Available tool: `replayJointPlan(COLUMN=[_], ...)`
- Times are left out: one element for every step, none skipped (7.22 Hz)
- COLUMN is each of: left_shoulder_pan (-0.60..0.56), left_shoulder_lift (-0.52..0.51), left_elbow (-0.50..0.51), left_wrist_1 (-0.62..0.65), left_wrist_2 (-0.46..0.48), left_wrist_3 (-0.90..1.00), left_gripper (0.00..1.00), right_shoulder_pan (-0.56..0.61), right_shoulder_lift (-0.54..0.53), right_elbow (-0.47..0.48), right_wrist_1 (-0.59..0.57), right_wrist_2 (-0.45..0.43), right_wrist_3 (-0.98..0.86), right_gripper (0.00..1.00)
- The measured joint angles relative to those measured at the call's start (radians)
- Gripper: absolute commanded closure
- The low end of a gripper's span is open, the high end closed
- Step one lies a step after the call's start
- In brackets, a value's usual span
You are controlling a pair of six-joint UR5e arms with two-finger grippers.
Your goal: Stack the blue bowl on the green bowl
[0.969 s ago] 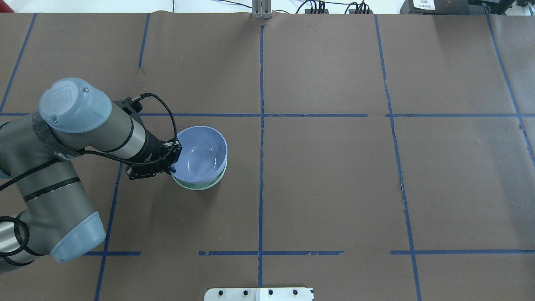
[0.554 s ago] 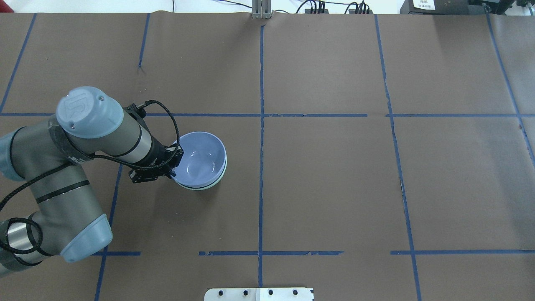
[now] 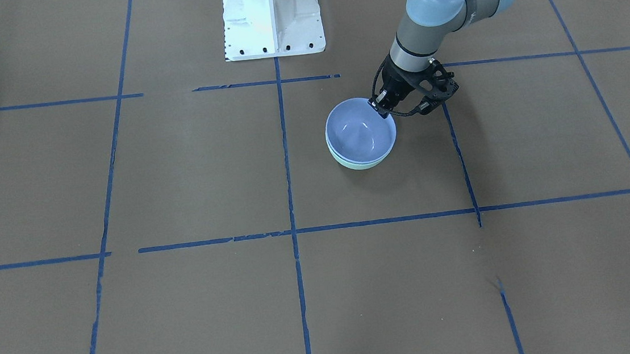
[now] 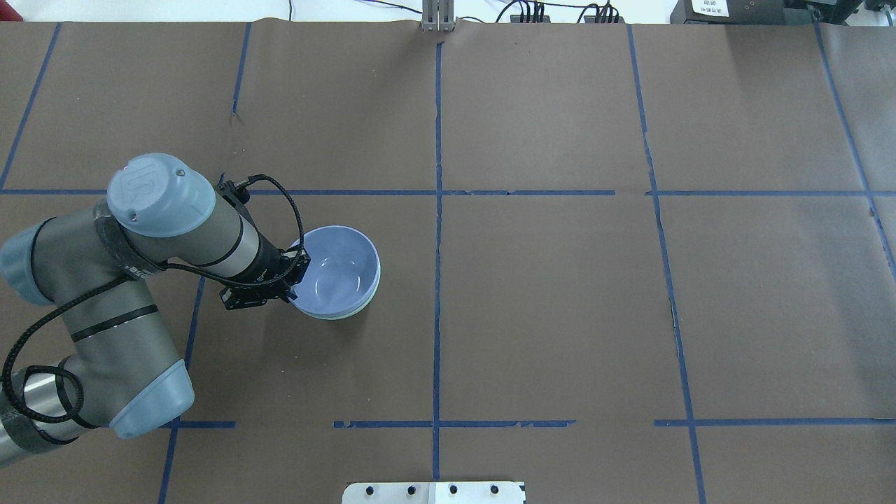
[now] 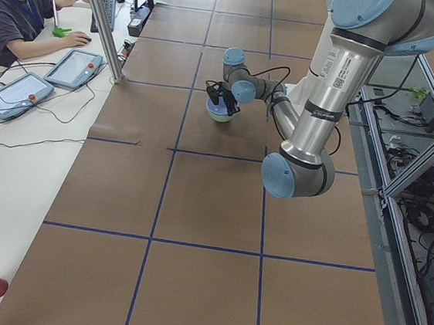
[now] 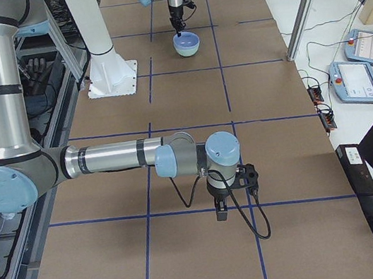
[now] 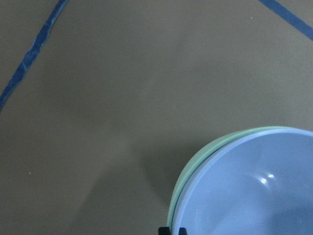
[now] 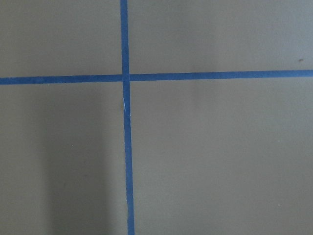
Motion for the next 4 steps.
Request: replayJointPlan(left_shoulder_pan=[-0.003,-0.012,-0.037,-0.086], left_shoulder_lift=[0.001,0.007,0.026,0.067], left_elbow=[-0.013,-0.042,-0.081,-0.119], left_wrist_1=[-0.001,-0.002,-0.002,-0.001], left_wrist_2=[0.000,-0.002,-0.006,-0.014], left_wrist_3=[0.001,0.008,0.041,0.135], left_gripper=[0.00,0.00,0.00,0.00], right_shoulder_pan=[0.000,0.001,0.001,0.001], right_shoulder_lift=[0.000,0.000,0.000,0.000], right_elbow=[0.000,0.000,0.000,0.000], right_wrist_1=[0.000,0.000,0.000,0.000], right_wrist_2=[0.000,0.000,0.000,0.000], right_wrist_3=[0.000,0.000,0.000,0.000], right_gripper=[0.00,0.00,0.00,0.00])
